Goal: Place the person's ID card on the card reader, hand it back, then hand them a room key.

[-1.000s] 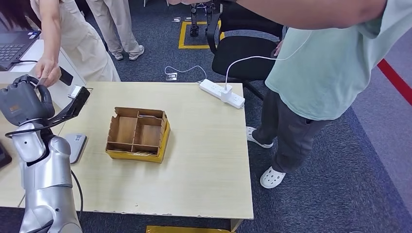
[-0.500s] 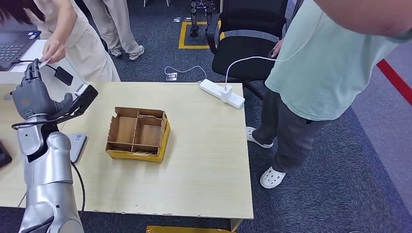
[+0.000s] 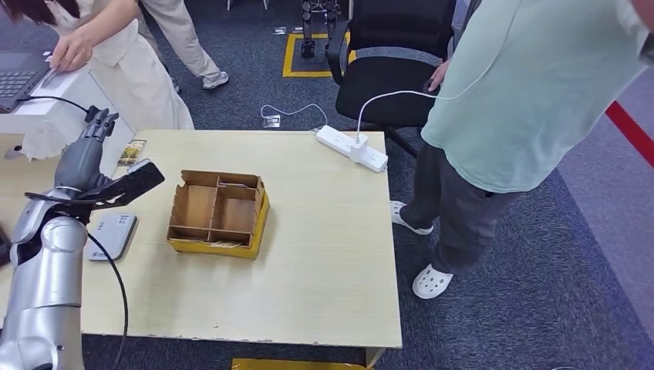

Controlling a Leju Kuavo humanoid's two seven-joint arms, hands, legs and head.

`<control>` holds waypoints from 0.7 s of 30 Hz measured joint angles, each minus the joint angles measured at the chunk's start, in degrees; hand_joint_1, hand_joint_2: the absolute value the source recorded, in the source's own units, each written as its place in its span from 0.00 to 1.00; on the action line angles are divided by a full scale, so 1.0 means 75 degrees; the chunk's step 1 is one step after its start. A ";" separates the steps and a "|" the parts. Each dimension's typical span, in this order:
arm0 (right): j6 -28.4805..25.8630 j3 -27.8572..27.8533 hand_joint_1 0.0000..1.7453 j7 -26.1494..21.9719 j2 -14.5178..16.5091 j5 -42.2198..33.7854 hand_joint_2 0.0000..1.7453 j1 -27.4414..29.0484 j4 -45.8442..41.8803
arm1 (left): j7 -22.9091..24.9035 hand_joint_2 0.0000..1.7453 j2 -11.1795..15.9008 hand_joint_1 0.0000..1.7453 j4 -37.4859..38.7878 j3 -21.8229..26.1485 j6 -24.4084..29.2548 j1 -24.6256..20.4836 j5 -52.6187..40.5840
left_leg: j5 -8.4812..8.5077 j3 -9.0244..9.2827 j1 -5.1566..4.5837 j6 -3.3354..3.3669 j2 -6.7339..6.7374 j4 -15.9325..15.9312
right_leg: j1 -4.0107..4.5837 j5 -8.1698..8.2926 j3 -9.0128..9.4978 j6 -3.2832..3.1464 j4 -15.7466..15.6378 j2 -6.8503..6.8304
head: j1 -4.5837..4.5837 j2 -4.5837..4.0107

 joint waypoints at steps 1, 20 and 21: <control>-0.0004 0.0000 0.00 -0.0017 -0.0026 -0.0021 1.00 0.0014 0.0008 | -0.0106 1.00 0.0351 0.00 -0.0107 -0.0186 -0.0247 0.0190 0.0479 | -0.0001 -0.0002 0.0001 -0.0001 0.0011 -0.0001 | 0.0001 0.0000 -0.0004 0.0000 0.0001 0.0010 | -0.0001 0.0000; -0.0075 -0.0007 0.00 -0.0080 -0.0224 -0.0208 1.00 0.0118 0.0096 | 0.0315 1.00 0.5681 0.00 -0.3966 -0.2060 -0.0601 0.3625 0.2315 | -0.0011 -0.0016 0.0001 -0.0013 0.0002 -0.0001 | 0.0001 -0.0005 -0.0016 0.0001 -0.0004 -0.0005 | -0.0009 0.0000; -0.0085 -0.0012 0.00 -0.0078 -0.0224 -0.0225 1.00 0.0120 0.0096 | 0.0392 1.00 0.5540 0.00 -0.3995 -0.2311 -0.0342 0.3651 0.1839 | -0.0009 -0.0015 -0.0006 -0.0010 0.0000 -0.0001 | -0.0005 -0.0004 -0.0015 0.0003 -0.0003 -0.0006 | -0.0007 0.0000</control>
